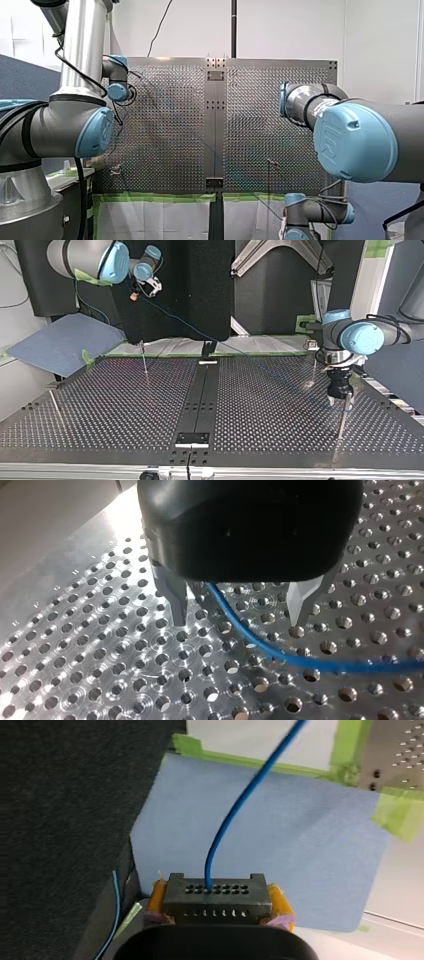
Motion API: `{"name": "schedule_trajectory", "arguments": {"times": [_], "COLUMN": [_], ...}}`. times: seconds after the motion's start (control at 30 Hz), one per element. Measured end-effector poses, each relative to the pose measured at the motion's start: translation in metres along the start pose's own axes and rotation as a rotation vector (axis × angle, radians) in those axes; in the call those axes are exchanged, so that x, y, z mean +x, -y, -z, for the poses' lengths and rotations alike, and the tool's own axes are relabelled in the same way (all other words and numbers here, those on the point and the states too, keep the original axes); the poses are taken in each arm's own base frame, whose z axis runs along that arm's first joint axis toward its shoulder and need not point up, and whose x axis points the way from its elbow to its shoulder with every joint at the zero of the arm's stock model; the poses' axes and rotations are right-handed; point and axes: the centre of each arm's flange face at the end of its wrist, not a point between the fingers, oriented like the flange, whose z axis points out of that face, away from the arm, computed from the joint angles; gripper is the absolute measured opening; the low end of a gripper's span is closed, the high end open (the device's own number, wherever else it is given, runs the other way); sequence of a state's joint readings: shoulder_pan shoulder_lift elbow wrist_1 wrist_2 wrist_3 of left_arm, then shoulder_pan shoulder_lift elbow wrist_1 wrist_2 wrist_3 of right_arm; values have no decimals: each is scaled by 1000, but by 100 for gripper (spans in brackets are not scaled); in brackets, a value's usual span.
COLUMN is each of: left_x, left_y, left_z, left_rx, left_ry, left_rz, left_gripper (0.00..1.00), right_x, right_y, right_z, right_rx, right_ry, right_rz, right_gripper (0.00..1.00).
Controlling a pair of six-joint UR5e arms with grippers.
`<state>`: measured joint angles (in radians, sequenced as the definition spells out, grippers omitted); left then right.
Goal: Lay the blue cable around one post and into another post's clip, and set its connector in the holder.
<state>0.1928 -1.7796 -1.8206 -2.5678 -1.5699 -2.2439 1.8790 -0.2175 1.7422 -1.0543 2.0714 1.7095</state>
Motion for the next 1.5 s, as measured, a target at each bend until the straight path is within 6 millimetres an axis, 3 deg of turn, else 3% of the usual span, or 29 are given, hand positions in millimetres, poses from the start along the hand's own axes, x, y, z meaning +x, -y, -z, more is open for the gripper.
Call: {"name": "schedule_trajectory", "arguments": {"times": [0.4,0.5,1.23,1.5], "left_x": [-2,-2,-2,-1], "left_y": [-2,-2,-2,-1], "left_z": [-1,-1,-1,0], "left_rx": [-2,-3,-3,-2], "left_ry": [3,4,2,-1], "left_rz": [0,0,0,0], "left_gripper": [100,100,100,100], "right_x": [-38,-38,38,64], "right_y": [-15,-18,13,11], "right_z": [-21,-26,-15,-5], "right_rx": [-33,-46,29,49], "right_ry": [46,55,81,114], "right_rz": [4,4,41,50], "right_gripper": [9,9,15,15]}}
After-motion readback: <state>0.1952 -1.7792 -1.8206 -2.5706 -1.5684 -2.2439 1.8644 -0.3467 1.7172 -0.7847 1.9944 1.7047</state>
